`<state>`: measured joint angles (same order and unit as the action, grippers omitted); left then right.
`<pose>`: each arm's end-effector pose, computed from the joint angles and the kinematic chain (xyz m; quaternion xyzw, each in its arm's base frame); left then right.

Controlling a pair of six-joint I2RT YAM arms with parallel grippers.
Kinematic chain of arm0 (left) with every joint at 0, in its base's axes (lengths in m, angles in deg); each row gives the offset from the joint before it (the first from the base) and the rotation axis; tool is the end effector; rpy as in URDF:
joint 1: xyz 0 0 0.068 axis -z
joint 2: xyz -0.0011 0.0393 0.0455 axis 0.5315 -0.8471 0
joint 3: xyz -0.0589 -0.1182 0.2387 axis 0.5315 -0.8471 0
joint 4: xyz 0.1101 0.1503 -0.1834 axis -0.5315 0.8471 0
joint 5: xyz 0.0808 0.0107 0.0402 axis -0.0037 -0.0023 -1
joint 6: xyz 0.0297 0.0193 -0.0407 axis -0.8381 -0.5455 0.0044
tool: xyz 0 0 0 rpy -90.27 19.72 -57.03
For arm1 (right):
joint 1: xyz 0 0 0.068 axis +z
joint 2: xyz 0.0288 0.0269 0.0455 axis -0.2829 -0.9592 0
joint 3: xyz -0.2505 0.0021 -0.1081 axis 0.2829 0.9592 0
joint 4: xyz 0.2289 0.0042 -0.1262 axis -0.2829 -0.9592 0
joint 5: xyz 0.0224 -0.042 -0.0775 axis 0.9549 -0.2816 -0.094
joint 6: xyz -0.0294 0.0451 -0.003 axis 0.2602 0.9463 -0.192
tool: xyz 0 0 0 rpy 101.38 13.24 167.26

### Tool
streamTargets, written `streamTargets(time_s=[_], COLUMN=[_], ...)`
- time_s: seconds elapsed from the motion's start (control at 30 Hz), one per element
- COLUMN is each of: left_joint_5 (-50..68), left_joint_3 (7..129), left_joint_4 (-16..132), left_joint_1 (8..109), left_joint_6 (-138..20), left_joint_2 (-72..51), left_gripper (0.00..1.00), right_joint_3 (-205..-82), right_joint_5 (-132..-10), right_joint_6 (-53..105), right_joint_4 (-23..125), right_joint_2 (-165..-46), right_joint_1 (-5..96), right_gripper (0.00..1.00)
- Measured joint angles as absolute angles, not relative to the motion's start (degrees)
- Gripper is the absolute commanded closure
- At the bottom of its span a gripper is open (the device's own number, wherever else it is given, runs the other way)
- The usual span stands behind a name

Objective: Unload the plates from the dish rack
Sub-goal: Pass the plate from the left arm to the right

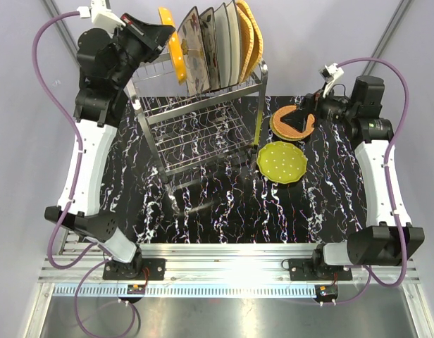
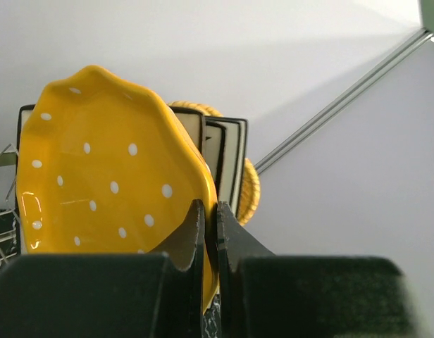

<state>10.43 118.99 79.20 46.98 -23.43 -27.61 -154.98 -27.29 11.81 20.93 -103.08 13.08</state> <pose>0.3045 -0.0870 0.5773 -0.1112 0.6211 -0.4418 0.6378 0.2932 0.0107 0.4297 -0.2664 0.7404 0.3145 0.5310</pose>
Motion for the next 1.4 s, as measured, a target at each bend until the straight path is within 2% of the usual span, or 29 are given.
streamTargets(time_s=[0.4, 0.63, 1.03, 1.4], left_joint_5=[9.27, 7.5, 5.05, -0.57], left_joint_3=[114.38, 108.08, 96.23, 90.66], left_joint_4=[75.03, 73.8, 71.92, 70.0], left_joint_1=[46.94, 46.94, 48.05, 53.97], left_joint_6=[-20.28, -17.83, -12.59, -11.1], left_joint_2=[-19.52, -14.36, -7.46, -3.13], left_gripper=[1.0, 1.0, 1.0, 1.0], right_joint_3=[-166.81, -173.8, -172.16, -164.77], right_joint_5=[-26.28, -29.89, -51.09, -71.15], right_joint_6=[9.38, 6.34, -5.9, -11.99], right_joint_4=[19.66, 18.81, 21.76, 37.65], right_joint_2=[-102.97, -102.99, -105.18, -108.39], right_joint_1=[24.99, 36.75, 58.43, 70.76], right_gripper=[0.0, 0.0, 0.0, 0.0])
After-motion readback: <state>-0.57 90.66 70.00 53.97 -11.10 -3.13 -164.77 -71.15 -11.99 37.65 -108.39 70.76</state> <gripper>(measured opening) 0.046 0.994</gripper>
